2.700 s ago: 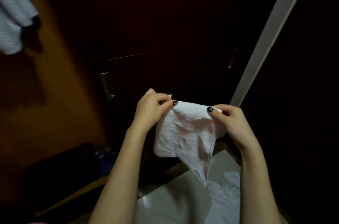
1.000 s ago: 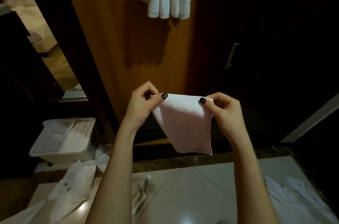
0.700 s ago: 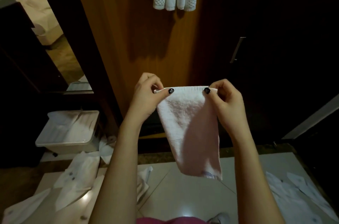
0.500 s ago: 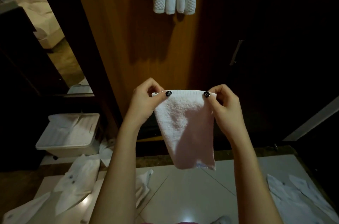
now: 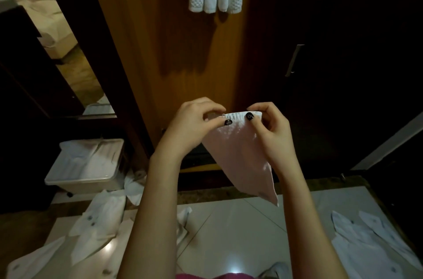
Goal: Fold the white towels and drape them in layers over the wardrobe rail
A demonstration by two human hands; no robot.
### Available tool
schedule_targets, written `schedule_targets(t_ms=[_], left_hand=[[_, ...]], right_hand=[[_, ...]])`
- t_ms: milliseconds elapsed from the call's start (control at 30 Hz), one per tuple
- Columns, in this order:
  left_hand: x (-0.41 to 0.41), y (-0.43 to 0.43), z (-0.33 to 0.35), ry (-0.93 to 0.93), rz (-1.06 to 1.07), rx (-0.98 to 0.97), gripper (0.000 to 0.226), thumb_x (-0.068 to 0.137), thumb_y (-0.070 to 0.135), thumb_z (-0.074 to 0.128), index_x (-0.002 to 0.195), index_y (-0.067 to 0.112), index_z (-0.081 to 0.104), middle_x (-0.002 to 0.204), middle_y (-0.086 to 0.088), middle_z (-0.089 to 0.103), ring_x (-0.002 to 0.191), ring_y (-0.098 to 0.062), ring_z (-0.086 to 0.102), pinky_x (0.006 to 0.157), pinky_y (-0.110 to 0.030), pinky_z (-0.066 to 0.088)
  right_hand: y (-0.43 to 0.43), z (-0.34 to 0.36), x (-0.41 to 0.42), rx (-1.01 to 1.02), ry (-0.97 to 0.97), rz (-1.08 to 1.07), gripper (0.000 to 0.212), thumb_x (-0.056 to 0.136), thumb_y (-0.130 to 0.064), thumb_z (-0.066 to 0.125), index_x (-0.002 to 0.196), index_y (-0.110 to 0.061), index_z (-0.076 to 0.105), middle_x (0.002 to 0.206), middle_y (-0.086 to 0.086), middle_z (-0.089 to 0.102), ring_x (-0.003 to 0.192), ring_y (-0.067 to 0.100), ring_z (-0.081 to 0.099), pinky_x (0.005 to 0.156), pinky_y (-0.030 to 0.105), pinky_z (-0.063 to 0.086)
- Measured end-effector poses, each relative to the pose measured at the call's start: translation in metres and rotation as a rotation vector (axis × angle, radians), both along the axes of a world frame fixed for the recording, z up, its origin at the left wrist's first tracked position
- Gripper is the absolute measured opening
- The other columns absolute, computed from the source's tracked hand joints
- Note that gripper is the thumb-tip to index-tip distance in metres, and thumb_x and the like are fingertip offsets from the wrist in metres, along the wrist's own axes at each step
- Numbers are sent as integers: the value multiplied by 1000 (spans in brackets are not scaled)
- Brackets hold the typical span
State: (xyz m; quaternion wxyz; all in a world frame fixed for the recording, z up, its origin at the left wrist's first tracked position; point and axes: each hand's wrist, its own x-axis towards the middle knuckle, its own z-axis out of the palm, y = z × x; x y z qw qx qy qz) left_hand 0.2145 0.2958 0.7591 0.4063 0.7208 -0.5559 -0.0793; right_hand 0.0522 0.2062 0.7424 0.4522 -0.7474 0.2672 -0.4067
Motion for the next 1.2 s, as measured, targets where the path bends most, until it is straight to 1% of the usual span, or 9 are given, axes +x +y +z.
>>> schedule_targets(t_ms=[133, 267, 433, 567, 633, 800, 933, 1033, 1200], left_hand=[[-7, -5, -5, 61, -14, 67, 36, 88, 21, 70, 124, 20, 64, 123, 11, 57, 99, -8, 60, 83, -23, 52], [-6, -4, -13, 160, -29, 154, 13, 88, 22, 70, 100, 20, 73, 93, 7, 65, 69, -13, 66, 71, -40, 58], [-3, -3, -20, 193, -56, 80, 6, 88, 20, 68, 84, 23, 73, 80, 9, 66, 78, -12, 63, 74, -43, 54], [-1, -4, -18, 242, -77, -31, 7, 90, 15, 66, 85, 18, 71, 88, 7, 63, 88, -9, 59, 78, -27, 48], [-1, -4, -15, 225, -95, -66, 10, 90, 12, 66, 83, 20, 69, 87, 11, 59, 87, -6, 56, 74, -15, 42], [4, -9, -18, 201, -143, -76, 20, 90, 15, 66, 78, 31, 63, 85, 12, 58, 90, -11, 56, 82, -24, 43], [2, -8, -12, 251, -222, -122, 15, 88, 7, 66, 75, 13, 61, 83, 8, 56, 92, -3, 54, 89, -21, 39], [-1, -8, -7, 321, -272, -186, 19, 82, 19, 68, 72, 9, 56, 80, -4, 52, 80, -8, 50, 78, -21, 39], [-4, -11, -4, 396, -266, -165, 24, 79, 24, 73, 69, 16, 52, 74, 9, 50, 73, -9, 47, 73, -30, 41]], right_hand=[[2, -1, -1, -49, 46, 27, 13, 96, -6, 54, 97, -18, 61, 91, -13, 63, 90, 1, 60, 79, 19, 48], [1, -5, -2, -42, 48, -2, 12, 96, -6, 54, 96, -16, 61, 88, -12, 62, 86, -2, 59, 75, 14, 45], [-1, -6, -4, 60, 10, -60, 12, 94, -7, 60, 97, -18, 65, 89, -8, 65, 82, -3, 59, 71, 12, 44], [-4, 0, -13, 476, -124, 50, 24, 87, -9, 67, 111, -15, 68, 87, 4, 73, 79, 12, 70, 67, 23, 55], [-4, 1, -16, 573, -122, 121, 18, 86, -5, 66, 102, -11, 72, 86, 6, 75, 79, 16, 71, 69, 28, 57], [-7, -1, -16, 427, -99, 74, 11, 90, -8, 65, 93, -11, 75, 91, 10, 75, 91, 25, 71, 83, 35, 58], [-11, 2, -14, 310, -81, 28, 11, 92, -13, 63, 95, -16, 73, 91, 0, 74, 93, 15, 69, 83, 28, 56], [-13, 5, -12, 302, -64, 87, 13, 91, -10, 63, 97, -16, 73, 99, -4, 73, 99, 9, 67, 84, 24, 53], [-15, 0, -3, 362, -87, 171, 14, 85, -9, 67, 95, -2, 73, 122, -1, 66, 114, 14, 63, 96, 36, 52]])
